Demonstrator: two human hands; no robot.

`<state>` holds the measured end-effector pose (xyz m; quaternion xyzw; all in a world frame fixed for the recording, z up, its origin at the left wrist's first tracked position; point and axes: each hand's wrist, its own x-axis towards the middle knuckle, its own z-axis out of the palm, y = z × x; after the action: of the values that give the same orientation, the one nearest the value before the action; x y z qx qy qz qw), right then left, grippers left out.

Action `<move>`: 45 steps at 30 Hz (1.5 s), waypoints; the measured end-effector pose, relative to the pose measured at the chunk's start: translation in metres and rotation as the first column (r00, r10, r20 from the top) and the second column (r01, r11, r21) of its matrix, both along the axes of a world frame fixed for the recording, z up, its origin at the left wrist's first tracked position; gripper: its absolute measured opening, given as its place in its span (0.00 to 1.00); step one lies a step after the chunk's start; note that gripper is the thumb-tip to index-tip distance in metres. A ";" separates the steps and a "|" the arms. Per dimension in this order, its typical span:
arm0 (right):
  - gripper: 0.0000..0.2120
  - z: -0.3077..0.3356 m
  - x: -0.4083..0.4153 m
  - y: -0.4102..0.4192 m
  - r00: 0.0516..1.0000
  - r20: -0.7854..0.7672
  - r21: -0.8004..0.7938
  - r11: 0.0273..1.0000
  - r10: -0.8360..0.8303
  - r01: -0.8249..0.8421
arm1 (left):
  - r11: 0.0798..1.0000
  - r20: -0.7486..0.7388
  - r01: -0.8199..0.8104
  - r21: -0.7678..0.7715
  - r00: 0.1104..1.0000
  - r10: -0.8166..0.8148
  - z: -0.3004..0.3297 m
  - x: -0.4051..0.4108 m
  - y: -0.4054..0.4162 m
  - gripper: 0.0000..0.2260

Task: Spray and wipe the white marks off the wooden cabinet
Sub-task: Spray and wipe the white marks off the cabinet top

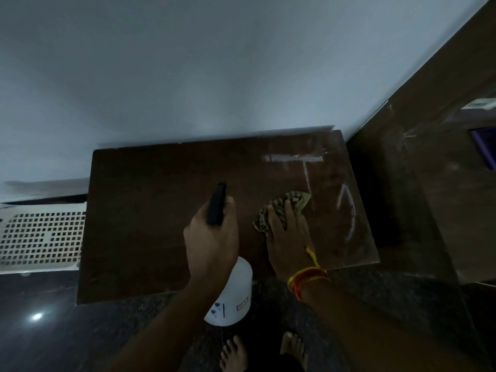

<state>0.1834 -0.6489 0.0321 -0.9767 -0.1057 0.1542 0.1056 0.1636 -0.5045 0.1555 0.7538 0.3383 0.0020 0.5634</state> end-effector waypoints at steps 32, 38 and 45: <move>0.29 -0.001 0.106 0.029 0.994 0.108 0.067 0.997 0.035 -0.043 | 0.996 -0.041 -0.088 -0.022 0.995 0.087 0.003 0.067 -0.005 0.11; 0.28 -0.006 0.166 0.046 0.991 0.127 0.071 0.996 0.045 -0.055 | 0.995 -0.027 -0.098 0.009 0.995 0.099 -0.002 0.070 0.001 0.13; 0.27 -0.008 0.156 0.047 0.987 0.154 0.079 0.995 0.045 -0.057 | 0.994 -0.027 -0.107 0.000 0.994 0.107 -0.001 0.072 0.003 0.14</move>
<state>0.3393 -0.6023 0.0245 -0.9774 -0.1447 0.0772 0.1336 0.2359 -0.5016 0.1549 0.7339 0.3859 0.0218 0.5585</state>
